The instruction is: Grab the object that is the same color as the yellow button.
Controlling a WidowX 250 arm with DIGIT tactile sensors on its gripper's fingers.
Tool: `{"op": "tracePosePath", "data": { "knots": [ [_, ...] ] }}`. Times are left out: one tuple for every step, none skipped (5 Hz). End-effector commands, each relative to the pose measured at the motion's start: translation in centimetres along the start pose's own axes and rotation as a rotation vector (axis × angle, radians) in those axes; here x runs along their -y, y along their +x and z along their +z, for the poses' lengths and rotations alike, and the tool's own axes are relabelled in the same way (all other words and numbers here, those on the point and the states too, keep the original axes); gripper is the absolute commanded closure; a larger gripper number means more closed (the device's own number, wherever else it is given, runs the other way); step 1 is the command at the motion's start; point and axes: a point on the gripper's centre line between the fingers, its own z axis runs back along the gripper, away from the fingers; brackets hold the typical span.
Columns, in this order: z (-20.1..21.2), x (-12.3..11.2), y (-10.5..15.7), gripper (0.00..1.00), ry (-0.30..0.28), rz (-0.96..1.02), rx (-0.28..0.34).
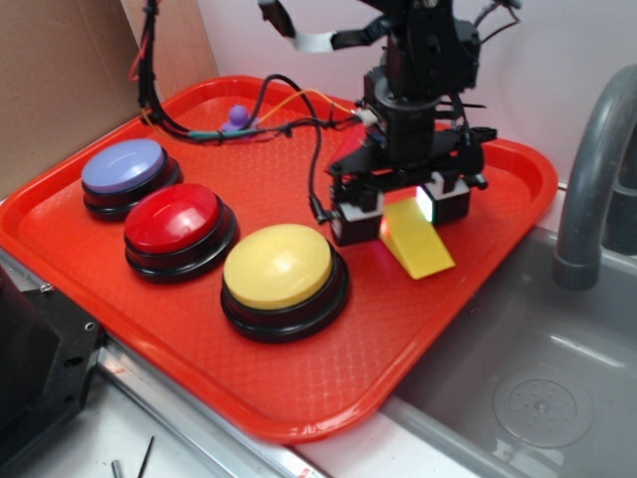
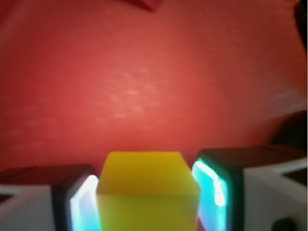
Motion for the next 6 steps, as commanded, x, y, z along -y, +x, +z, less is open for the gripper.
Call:
{"op": "tracePosePath", "data": {
  "knots": [
    [10.5,-0.8,3.4,1.0,-0.152,-0.317,-0.071],
    [14.5,-2.6,4.4,1.0,-0.187,-0.377,-0.032],
    [18.0,-4.5,5.6,1.0,-0.174,-0.446,0.024],
    [19.8,-6.3,7.0,1.0,-0.23,-0.433,0.017],
    [19.7,-6.4,7.3,1.0,-0.213,-0.39,0.027],
    [18.9,-6.2,8.3,1.0,-0.17,-0.349,0.026]
  ]
}}
